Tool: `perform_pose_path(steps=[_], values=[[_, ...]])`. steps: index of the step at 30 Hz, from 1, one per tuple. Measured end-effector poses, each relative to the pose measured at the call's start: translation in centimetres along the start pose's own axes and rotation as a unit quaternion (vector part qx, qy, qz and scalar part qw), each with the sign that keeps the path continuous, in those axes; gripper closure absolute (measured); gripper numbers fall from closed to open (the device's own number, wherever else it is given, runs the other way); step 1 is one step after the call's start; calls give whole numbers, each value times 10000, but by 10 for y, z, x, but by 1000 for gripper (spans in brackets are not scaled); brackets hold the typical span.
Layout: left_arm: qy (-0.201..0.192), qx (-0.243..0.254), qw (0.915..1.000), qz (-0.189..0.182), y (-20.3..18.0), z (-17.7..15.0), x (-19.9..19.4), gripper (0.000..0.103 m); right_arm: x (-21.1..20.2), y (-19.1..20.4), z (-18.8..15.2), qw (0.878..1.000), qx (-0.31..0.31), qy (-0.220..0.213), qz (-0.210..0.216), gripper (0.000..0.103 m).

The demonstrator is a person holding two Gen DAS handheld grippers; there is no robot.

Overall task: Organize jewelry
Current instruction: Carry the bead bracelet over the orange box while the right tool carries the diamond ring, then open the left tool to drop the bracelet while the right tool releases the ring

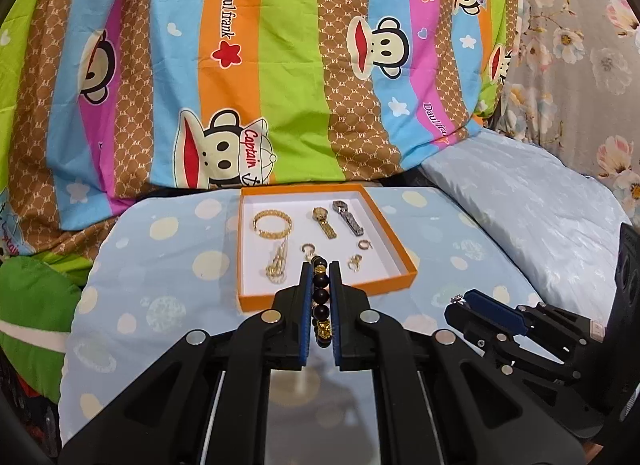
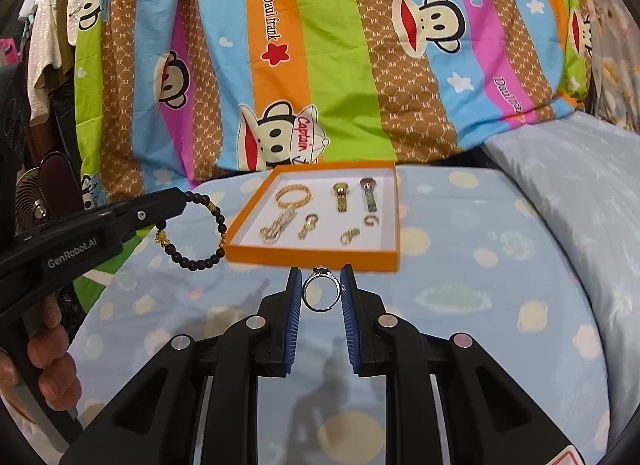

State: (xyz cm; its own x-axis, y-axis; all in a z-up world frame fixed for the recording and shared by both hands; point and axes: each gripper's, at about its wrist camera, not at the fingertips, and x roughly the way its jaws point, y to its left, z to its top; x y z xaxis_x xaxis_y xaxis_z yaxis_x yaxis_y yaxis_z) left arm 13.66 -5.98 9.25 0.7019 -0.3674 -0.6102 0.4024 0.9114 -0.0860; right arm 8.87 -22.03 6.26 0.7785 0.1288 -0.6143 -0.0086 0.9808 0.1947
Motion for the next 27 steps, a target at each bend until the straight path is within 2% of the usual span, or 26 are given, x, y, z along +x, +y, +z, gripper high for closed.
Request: perform_pose_path(steps=[8,17,27], values=[[-28,0,10000,63,3,30,41,96,31,-13,34,9999,9,-96,52,84],[272,-91,9996,-68,5,49,116,96,98,-34,50,9990,252,298,230,84],[578,-319,9978,-23,20,47,181,96,167,-35,55,9968,206,735,255,84]])
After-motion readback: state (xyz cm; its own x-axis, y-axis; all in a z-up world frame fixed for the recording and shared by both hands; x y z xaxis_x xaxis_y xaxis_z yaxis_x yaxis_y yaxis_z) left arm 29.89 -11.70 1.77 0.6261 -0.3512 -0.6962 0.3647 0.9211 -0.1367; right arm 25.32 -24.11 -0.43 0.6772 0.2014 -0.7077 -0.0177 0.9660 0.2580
